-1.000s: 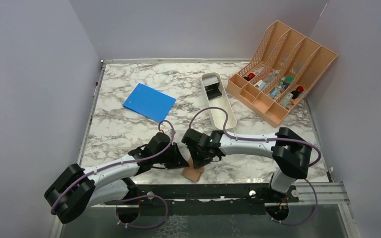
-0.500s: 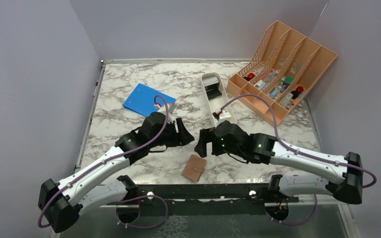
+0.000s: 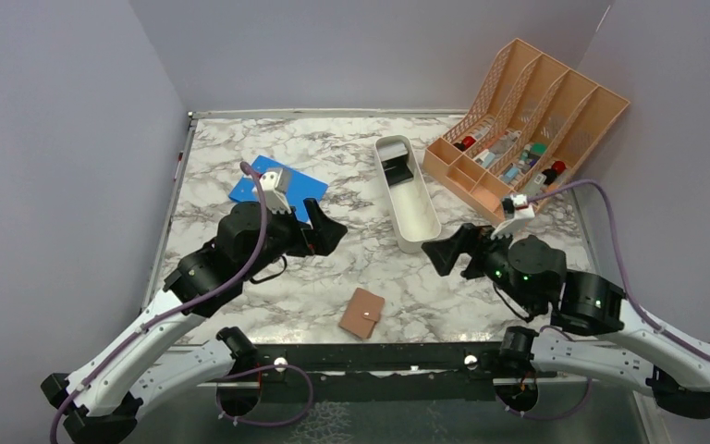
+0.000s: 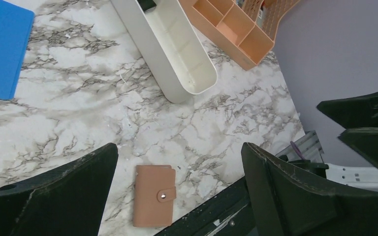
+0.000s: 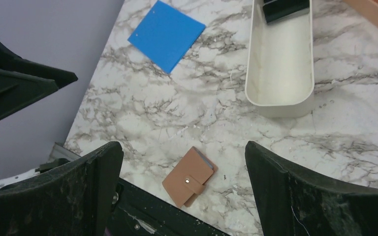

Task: Put the credit cards into the card holder
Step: Reset both arms

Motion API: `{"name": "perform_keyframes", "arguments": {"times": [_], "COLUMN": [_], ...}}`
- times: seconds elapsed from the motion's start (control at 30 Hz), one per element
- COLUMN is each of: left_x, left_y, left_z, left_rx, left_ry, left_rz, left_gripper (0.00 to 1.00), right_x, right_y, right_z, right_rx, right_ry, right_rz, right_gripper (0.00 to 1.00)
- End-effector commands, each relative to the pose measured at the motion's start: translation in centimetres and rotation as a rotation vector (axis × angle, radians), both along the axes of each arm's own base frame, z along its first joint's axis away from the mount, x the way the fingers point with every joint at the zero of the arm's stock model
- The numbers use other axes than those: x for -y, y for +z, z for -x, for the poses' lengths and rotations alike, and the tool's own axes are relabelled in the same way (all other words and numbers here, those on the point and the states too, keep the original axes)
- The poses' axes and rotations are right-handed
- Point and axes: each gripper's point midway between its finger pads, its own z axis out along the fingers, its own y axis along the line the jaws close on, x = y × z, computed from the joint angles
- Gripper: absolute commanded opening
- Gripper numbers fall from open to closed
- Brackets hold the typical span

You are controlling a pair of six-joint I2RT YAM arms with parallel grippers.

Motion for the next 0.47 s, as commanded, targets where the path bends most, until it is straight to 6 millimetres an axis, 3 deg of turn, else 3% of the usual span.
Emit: {"name": "perform_keyframes", "arguments": {"times": [0.0,0.13,0.43], "left_x": [-1.0,-0.9,-0.7], "left_y": [-1.7,-2.4,-1.6], "left_z": [-0.2,-0.2,0.1], "left_rx": [-0.015,-0.031,-0.023], "left_ry": [0.05,0.05,0.037], "left_rz": [-0.036,-0.036,-0.006], "left_gripper": [0.99,0.99,0.99], "right_x": [2.7,2.1,-0.4], "right_y": [1.7,1.8,-1.0], "right_z": [-0.9,-0.7,-0.6], "right_rx": [0.103,0.103,0.031], "right_ry": [-0.079,-0.047,0.014], "right_rz": [0.022,0.015,0.083], "right_gripper": [1.0,0.99,0.99]}}
